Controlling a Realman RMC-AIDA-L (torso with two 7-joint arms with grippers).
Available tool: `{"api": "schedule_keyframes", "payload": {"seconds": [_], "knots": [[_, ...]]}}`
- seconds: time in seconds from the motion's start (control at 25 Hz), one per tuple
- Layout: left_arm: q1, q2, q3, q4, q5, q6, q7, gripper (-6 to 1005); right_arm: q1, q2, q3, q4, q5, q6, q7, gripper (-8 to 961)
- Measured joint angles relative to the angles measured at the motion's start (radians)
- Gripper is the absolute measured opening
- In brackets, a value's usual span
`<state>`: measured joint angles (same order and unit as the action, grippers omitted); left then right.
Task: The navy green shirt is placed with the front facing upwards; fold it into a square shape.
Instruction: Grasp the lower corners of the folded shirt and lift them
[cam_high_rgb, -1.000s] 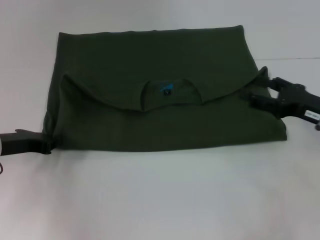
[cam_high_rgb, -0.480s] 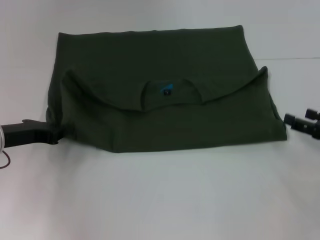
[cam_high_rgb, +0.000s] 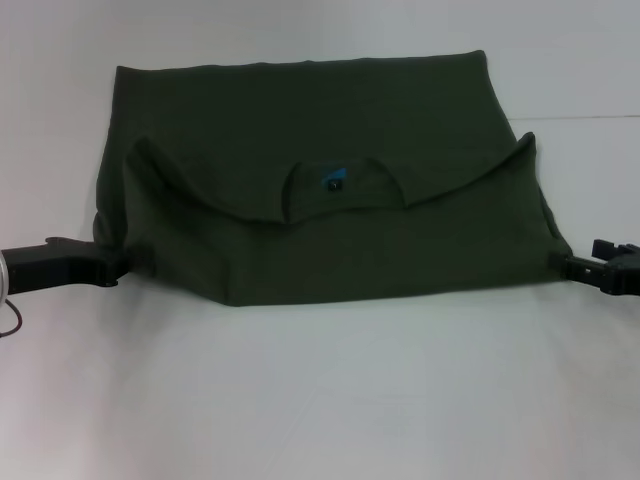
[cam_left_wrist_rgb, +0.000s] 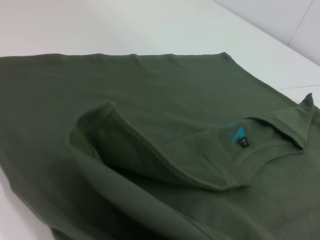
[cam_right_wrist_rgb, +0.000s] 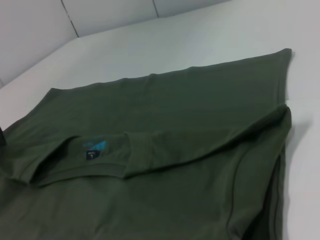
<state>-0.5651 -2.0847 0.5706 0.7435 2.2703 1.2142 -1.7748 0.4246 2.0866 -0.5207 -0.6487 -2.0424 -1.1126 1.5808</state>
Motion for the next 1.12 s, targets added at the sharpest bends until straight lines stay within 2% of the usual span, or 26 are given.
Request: {"api": "schedule_keyframes", "payload": {"seconds": [0.4,0.6,0.92,1.12], "knots": [[0.001,0.0,0.0,-0.005,0.0,-0.007,0.0,43,0.029,-0.001,-0.032,0.032,-0.021,0.052,0.025,899],[0.001,0.0,0.0,-0.006,0.0,-0.007,0.0,42,0.044,0.0,-0.058,0.036,-0.059,0.089,0.054,838],[0.002,0.0,0.0,-0.006,0.0,-0.008,0.007,43,0.045,0.0,-0.062,0.03,-0.062,0.087,0.054,593],[0.001,0.0,0.0,-0.006,0.0,-0.01,0.007,43,0.046,0.001,-0.062,0.03,-0.062,0.086,0.051,390]]}}
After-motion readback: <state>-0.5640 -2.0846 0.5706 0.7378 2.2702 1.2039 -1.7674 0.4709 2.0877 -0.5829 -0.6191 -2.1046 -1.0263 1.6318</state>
